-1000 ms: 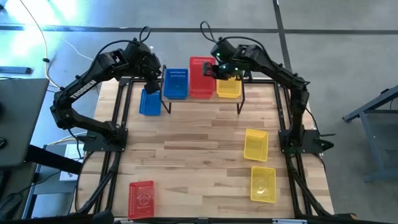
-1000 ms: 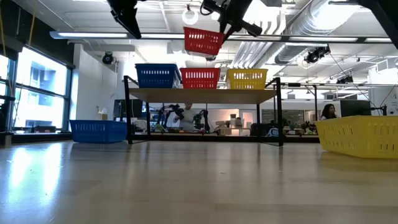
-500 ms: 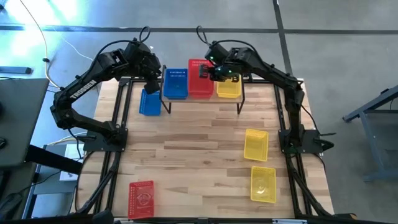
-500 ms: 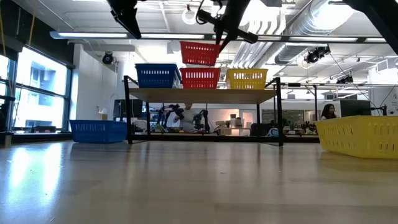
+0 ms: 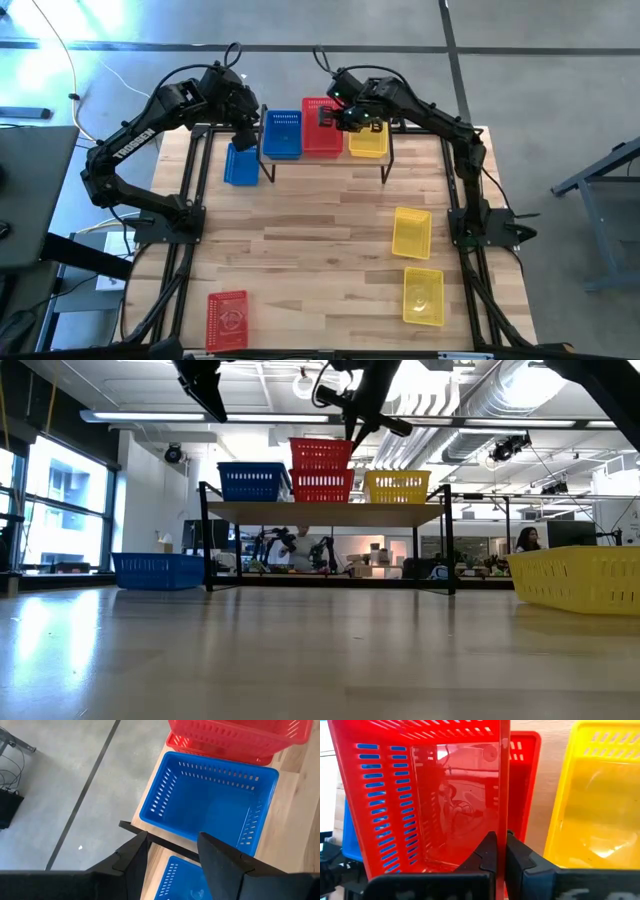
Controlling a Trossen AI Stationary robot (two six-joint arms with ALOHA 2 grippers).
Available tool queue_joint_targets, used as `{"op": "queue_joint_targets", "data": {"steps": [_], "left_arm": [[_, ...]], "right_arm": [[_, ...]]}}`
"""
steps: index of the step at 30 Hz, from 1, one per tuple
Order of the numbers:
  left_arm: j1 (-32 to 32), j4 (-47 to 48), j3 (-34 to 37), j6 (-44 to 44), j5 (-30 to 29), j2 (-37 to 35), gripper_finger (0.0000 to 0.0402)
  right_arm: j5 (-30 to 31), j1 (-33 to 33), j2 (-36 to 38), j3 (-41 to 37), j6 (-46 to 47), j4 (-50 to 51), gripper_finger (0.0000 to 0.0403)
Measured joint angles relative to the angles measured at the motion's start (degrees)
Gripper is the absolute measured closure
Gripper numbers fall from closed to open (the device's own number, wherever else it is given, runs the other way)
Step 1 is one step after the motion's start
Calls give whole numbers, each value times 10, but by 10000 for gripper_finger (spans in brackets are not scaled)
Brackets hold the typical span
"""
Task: Stack baskets on shelf by color
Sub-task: Stack the top red bin on top of the red bin on the shelf
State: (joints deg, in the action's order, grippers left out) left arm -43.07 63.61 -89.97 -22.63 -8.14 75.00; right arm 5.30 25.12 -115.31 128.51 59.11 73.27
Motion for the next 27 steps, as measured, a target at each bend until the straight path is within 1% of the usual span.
{"op": "queue_joint_targets", "data": {"steps": [8,19,23,27], "left_arm": [[0,0,0,0,0,0,241],[0,0,0,0,0,0,241],[0,0,0,0,0,0,241],[0,0,0,0,0,0,241]], "right_arm": [[-11,7,0,0,-4,4,398],[-13,9,0,0,-26,2,322],[-14,15,1,0,-29,-1,311],[-40,20,11,0,-54,-6,309]]}}
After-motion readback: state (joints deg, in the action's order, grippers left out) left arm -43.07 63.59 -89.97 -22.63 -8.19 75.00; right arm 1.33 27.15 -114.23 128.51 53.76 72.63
